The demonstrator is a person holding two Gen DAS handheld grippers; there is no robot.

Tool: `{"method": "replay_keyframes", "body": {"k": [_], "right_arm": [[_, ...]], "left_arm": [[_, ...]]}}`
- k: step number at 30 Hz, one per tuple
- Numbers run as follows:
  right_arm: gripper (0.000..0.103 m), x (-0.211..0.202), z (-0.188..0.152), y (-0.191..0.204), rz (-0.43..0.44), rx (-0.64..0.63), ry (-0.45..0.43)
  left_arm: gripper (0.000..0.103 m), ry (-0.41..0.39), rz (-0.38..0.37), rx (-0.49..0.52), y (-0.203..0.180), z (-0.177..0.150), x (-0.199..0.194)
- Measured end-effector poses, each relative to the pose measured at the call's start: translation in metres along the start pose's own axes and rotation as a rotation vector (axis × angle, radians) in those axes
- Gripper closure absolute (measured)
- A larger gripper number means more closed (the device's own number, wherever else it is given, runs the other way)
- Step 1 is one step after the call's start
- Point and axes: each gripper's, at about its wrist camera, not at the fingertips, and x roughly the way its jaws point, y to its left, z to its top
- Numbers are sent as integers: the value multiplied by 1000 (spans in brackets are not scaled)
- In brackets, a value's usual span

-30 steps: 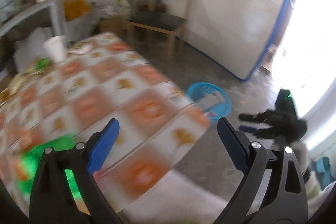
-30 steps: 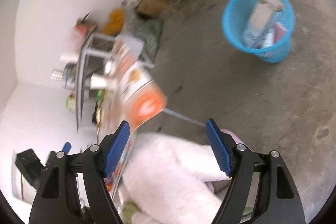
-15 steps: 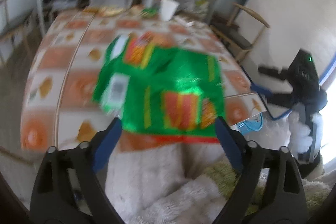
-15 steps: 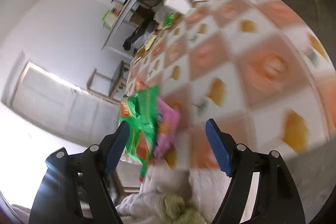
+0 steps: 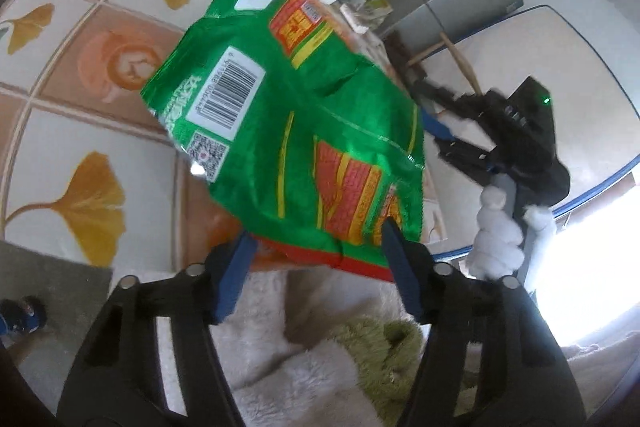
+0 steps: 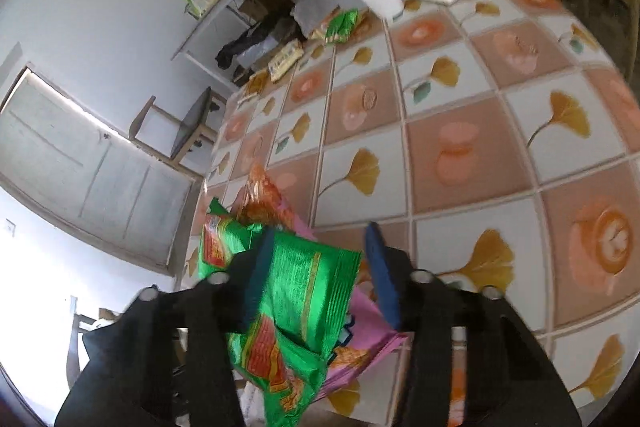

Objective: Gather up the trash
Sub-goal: 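Grasp the orange chip bag with the right tool while the left tool holds the green bag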

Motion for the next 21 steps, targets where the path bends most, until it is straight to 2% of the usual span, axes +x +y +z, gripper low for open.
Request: {"method": "replay_keyframes", "body": {"k": [4,11,19,21], "right_arm": [[73,2,-12,-1,-4,17,20],[74,-4,-38,13,10,-20,56],[74,9,-65,33,48,-72,123],[74,11,-68,36,49,-79,131]], "left_arm": [[50,-64,14,1,0,6,-6],[50,-162,-34,-134,29,12,-23],[51,-196,-40,-203,44,12,-30],[57,-199,0,-190,42,12,-31]]}}
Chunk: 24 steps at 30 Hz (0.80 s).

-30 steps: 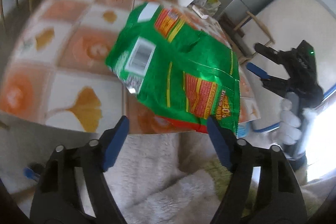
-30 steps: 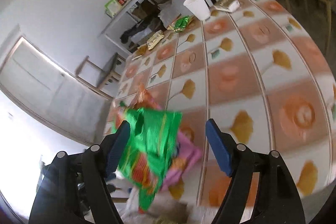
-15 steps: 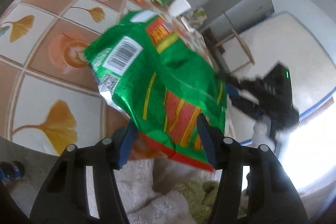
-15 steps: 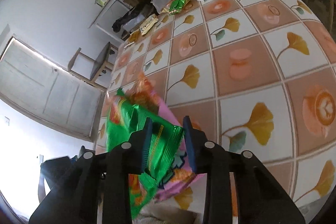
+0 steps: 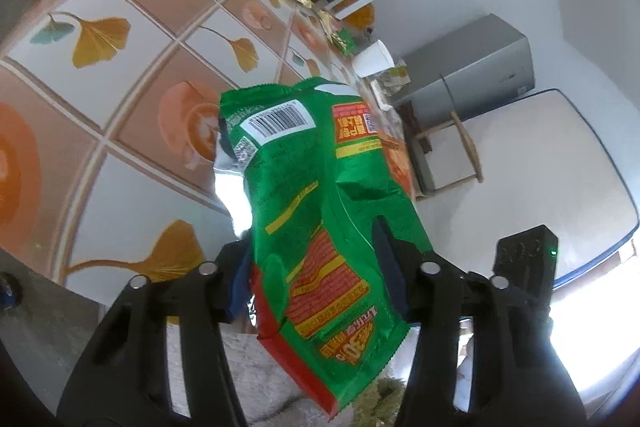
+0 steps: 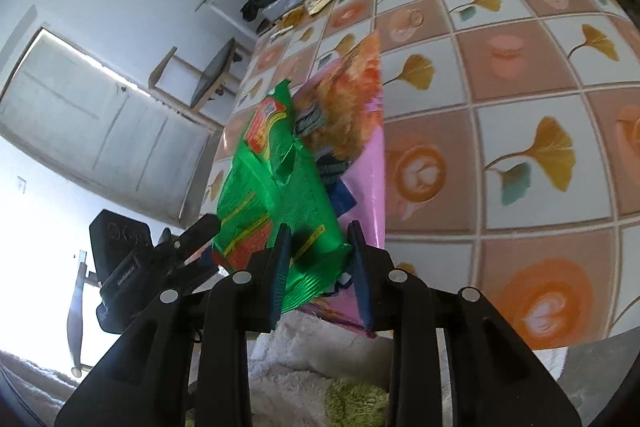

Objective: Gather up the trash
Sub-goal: 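Grasp the orange chip bag with the right tool while the left tool holds the green bag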

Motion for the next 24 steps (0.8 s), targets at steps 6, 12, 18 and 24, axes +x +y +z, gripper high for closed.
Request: {"method": "replay_keyframes", "body": {"k": [6,12,18,24], "right_arm": [[71,-3,0,-2,-12,-8,-3],[56,-26,9,-20,-6,50,-67],[54,-13,25,-46,43,170,-47],[62,17,28,-57,65,257,-6]], "left_arm": [[88,20,153,93,-3,-1,8],[94,-3,215,232,-15,1,7],[95,-23,271,358,-28,2,5],[97,-57,278,435,-38,0,-3]]}}
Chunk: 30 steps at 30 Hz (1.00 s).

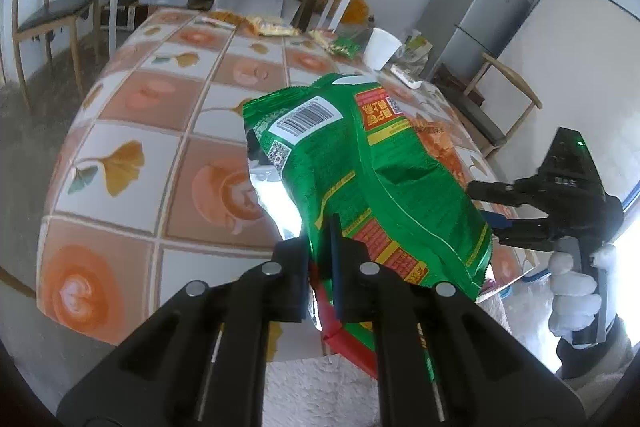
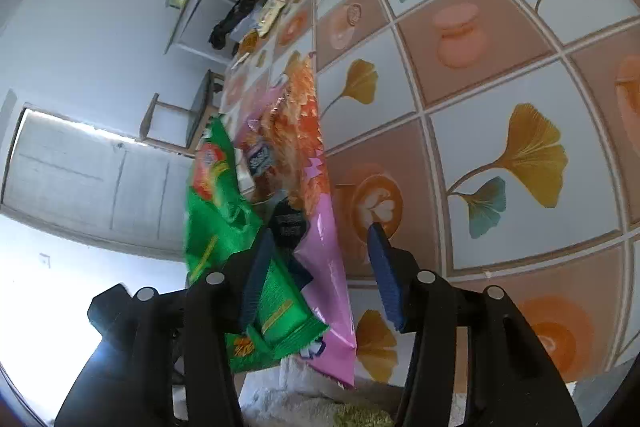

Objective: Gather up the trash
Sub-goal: 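Grasp the orange chip bag with the right tool while the left tool holds the green bag, then carry the green bag and orange chip bag in both tools over the wastebasket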

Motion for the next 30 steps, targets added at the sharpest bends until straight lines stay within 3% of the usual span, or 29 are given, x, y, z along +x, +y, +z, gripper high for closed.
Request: {"method": "replay_keyframes", "body": {"k": [12,30], "right_arm": [[90,-3,0,5,-32,-9,-66],[94,-95,5,-34,-136,63,-323]], "left_arm": [[99,-19,-44,33,-11,-3,-1],[101,-39,-114,33,-25,5,-2]]}}
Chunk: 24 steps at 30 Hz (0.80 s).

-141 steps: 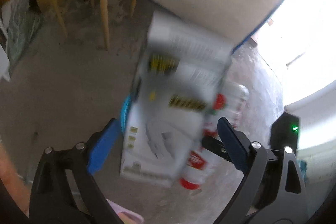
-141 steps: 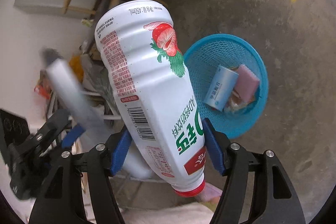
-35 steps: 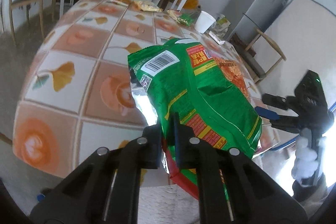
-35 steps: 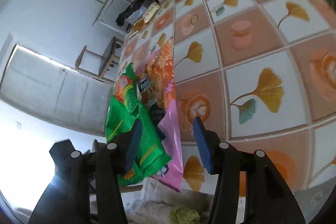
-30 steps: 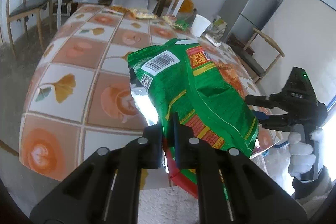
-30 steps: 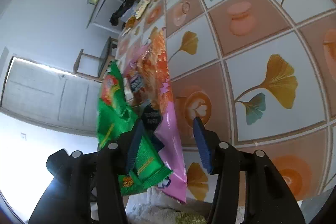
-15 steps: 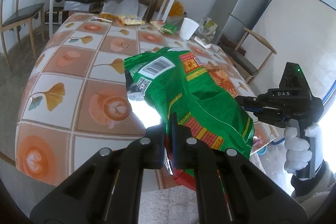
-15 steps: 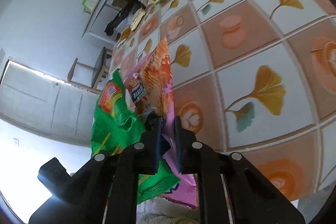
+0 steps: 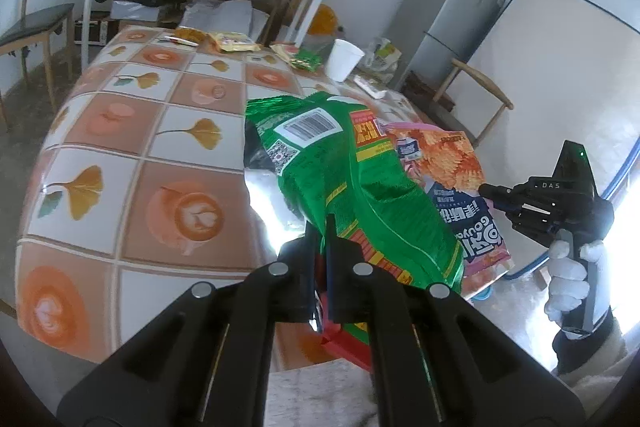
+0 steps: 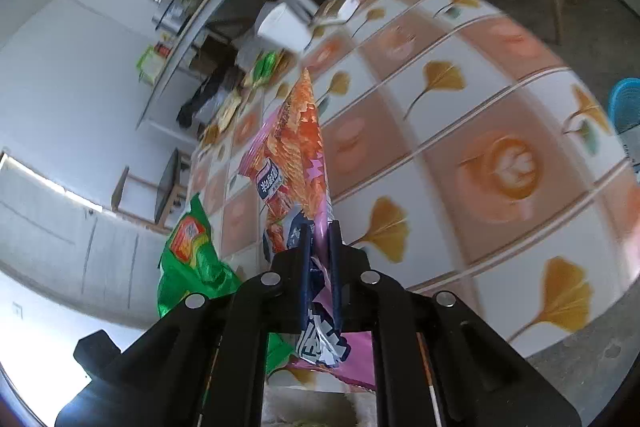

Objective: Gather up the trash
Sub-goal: 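Carry the green bag and orange chip bag in both tools over the wastebasket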

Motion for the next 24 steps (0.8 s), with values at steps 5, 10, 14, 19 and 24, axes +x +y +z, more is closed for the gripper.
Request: {"method": "replay_keyframes", "body": {"k": [5,10,14,19,24], "right_arm": [[95,-33,5,-20,-1,35,-77],[95,-61,13,-36,-4,70,-151],[95,-90,17,-56,-15,110,-229],[95,-137,14,-91,-40,176,-342],[95,-182,2,-135,-84,258,-447]], "left_arm": [[101,-2,-44,14,-13,7,4],[101,-14,-92,43,-29,19,6],[101,-17,-143,72,-51,29,12],[101,-2,-208,141,-90,42,28],[101,55,-274,248,-150,55,61]]}}
